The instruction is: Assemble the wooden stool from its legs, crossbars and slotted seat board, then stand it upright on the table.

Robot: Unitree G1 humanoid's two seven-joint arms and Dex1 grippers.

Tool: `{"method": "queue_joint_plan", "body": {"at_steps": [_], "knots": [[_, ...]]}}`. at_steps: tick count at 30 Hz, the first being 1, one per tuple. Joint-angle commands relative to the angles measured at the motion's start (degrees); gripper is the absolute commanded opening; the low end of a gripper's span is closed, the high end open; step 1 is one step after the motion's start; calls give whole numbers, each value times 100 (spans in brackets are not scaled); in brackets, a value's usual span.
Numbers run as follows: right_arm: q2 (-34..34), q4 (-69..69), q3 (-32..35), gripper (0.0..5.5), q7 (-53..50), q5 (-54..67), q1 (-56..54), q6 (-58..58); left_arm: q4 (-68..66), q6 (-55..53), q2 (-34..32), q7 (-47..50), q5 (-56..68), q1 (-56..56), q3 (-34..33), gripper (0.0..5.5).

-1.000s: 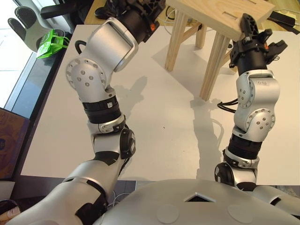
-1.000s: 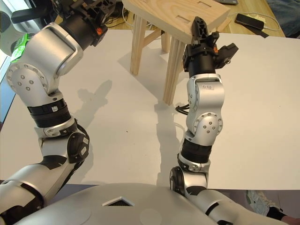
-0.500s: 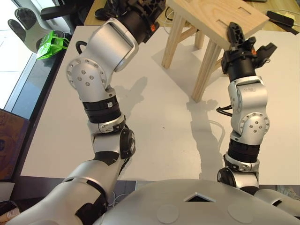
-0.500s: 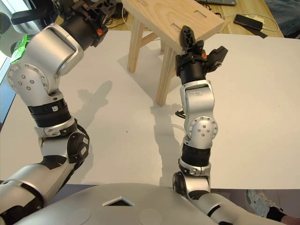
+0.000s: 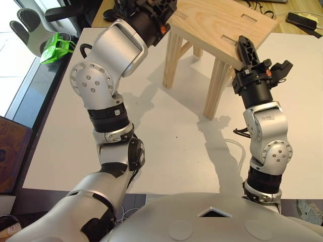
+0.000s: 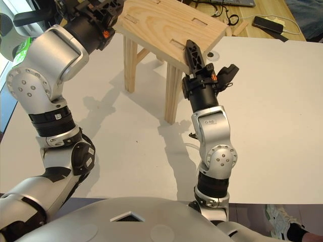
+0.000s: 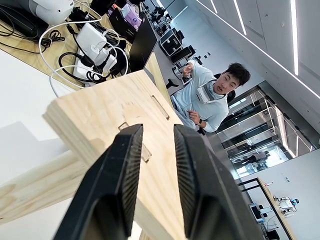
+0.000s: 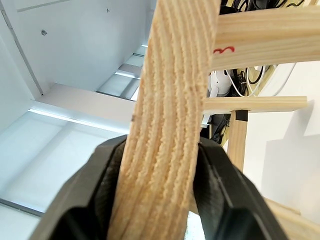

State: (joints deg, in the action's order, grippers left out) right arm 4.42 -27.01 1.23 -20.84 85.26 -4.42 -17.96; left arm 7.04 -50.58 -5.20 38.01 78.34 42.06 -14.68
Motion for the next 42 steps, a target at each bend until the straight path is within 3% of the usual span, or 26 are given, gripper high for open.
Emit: {"method": "queue_joint_plan", "body": {"at_steps": [1,28,42], "knots": [[91,194,17,143,-70,-63,243,-119,46,-44,-46,43,50,5,-8,147],[115,-47,-77,157,123,-349,171,-239,76,-69,-82,-9,53,23,38,147],[-589,-33,176,157,174,2264,130,-1122,53,-652,-179,-365,196,-46,483,147]]}}
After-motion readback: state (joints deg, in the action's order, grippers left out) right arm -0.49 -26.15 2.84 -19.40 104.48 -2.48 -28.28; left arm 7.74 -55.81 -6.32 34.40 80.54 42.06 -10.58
